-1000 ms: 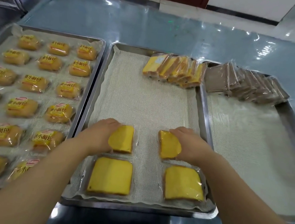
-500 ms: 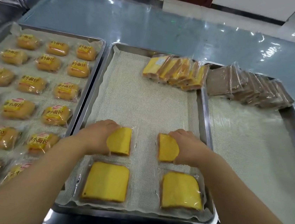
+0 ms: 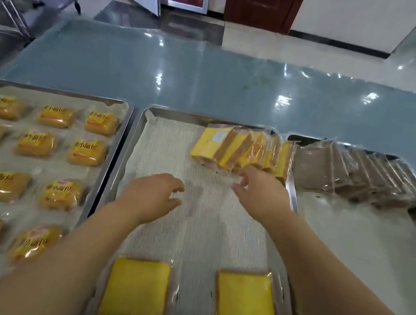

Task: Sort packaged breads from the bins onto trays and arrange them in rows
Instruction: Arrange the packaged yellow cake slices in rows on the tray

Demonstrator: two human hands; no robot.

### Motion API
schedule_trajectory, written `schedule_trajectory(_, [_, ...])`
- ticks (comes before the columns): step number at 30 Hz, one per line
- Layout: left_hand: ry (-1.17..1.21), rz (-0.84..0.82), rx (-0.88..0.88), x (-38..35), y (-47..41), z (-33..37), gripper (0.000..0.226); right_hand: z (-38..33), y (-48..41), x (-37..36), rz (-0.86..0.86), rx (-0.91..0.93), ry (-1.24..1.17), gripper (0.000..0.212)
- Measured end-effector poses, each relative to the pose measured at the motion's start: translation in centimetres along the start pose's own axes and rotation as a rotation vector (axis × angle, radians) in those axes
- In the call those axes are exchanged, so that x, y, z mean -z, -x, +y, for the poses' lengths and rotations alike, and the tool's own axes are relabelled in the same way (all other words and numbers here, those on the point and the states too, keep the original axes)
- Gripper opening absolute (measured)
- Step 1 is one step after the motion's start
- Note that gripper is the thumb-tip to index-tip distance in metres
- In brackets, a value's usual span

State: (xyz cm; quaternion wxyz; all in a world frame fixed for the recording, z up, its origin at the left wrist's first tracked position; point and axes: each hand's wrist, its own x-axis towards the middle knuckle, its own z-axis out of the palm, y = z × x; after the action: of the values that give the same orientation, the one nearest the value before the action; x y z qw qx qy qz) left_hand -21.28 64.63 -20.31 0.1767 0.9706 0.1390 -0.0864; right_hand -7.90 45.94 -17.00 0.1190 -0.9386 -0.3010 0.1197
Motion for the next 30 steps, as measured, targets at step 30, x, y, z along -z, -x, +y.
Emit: schedule_trajectory(30, [0.622, 0.515, 0.147, -2.2, 0.0, -0.9, 0.034, -1.3, -1.5, -1.3, 0.271, -0.125, -0.124, 0.017])
